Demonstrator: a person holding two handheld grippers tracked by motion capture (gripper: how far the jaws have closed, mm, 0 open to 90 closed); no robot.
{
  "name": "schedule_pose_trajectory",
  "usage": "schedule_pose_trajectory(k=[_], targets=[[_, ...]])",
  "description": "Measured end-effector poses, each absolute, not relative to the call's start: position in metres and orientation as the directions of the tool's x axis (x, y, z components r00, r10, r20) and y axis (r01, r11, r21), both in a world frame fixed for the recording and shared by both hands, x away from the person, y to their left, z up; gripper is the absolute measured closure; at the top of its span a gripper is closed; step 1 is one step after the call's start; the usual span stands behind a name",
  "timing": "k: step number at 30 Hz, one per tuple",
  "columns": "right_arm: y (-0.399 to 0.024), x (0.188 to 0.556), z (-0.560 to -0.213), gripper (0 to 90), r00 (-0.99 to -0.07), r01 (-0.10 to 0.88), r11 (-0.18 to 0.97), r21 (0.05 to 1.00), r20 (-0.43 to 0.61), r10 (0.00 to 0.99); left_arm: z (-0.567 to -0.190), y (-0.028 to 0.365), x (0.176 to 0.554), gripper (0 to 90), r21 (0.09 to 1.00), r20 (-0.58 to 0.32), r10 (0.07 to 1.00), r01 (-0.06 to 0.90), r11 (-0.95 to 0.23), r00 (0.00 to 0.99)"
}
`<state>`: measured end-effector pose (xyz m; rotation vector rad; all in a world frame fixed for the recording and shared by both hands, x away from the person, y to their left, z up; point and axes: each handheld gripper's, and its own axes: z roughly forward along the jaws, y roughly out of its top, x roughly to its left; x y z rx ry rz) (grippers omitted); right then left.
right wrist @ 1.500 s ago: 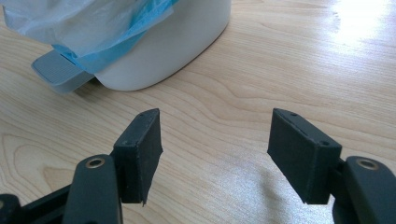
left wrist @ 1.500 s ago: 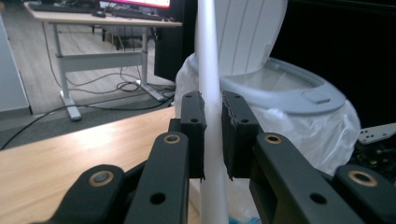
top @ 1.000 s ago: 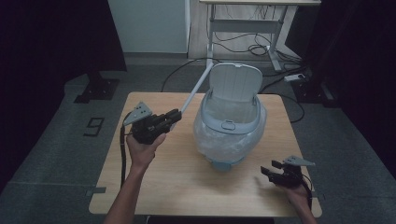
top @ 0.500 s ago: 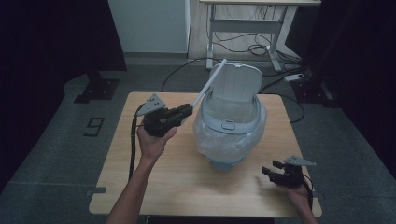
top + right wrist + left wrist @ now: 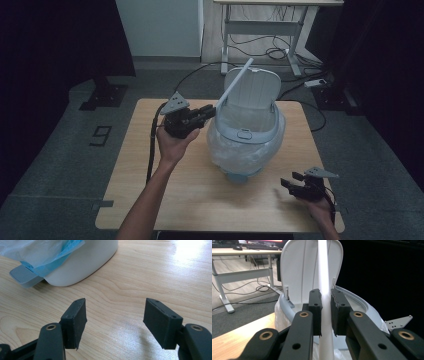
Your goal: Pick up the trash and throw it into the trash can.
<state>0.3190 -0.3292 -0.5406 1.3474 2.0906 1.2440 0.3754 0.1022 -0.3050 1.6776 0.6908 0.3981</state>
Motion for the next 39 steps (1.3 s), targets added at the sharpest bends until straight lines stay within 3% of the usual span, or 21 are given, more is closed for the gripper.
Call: schedule_pose_trajectory(k=[39], targets=[[-0.329, 0.320, -0.544, 34.5, -0.490, 0.554, 0.182, 0.812, 0.141, 0.860, -0.304, 0.044, 0.414, 79.2, 0.952, -0.116, 0.621, 0.266, -0.154, 0.775]])
